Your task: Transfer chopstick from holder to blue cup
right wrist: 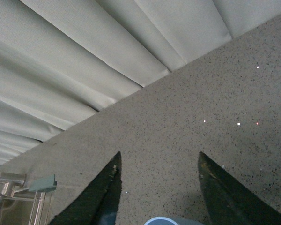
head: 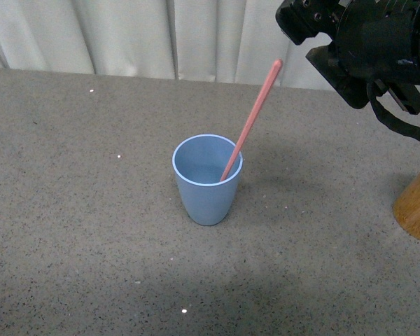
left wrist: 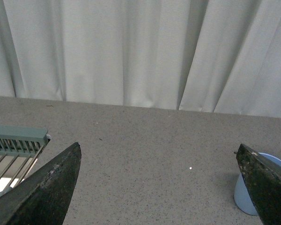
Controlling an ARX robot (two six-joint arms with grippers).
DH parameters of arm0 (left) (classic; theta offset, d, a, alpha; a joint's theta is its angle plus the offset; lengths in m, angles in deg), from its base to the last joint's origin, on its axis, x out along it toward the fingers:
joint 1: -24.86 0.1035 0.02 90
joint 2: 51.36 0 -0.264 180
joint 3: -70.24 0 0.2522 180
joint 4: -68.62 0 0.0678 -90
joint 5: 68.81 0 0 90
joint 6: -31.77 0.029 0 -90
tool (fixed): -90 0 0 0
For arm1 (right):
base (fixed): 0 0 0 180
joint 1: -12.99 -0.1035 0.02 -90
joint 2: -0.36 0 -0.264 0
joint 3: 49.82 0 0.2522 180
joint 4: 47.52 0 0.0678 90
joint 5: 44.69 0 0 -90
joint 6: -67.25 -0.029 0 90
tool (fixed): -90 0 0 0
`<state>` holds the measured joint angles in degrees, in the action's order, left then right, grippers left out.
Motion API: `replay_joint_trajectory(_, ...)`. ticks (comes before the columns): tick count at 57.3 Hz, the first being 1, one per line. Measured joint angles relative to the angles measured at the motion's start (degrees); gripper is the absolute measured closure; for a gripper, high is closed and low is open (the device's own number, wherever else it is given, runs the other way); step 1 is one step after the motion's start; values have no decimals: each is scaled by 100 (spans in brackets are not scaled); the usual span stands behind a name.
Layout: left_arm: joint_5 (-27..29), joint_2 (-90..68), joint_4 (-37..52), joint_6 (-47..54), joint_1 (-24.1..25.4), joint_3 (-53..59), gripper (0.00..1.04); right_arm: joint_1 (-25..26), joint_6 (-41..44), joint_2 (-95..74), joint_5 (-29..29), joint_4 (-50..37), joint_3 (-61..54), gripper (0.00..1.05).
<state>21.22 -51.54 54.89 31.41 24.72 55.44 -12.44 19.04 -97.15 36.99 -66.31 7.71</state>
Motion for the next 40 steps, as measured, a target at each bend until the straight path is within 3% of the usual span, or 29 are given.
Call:
replay_joint_trajectory(3,0,0,0,0,0,0,7,11,107,0,-195,94,0,38)
replay_joint_trajectory(11,0,0,0,0,0,0,7,96,308,48,-603,343,-76,13)
replay_joint_trajectory(16,0,0,0,0,0,0,7,160,420,179,-835,323,-264,9)
replay_joint_trajectory(20,0,0,0,0,0,0,7,297,1462,170,-1163,-1266,-881,20)
replay_joint_trajectory(27,0,0,0,0,0,0,7,782,3517,772,-813,-3230,-2221,41)
replay_joint_trajectory(32,-2,0,0,0,0,0,7,1252,4356,1987,-437,-3143,-3141,61)
replay_joint_trajectory(40,-2,0,0,0,0,0,7,1622,4653,3375,-66,-2267,-3915,82)
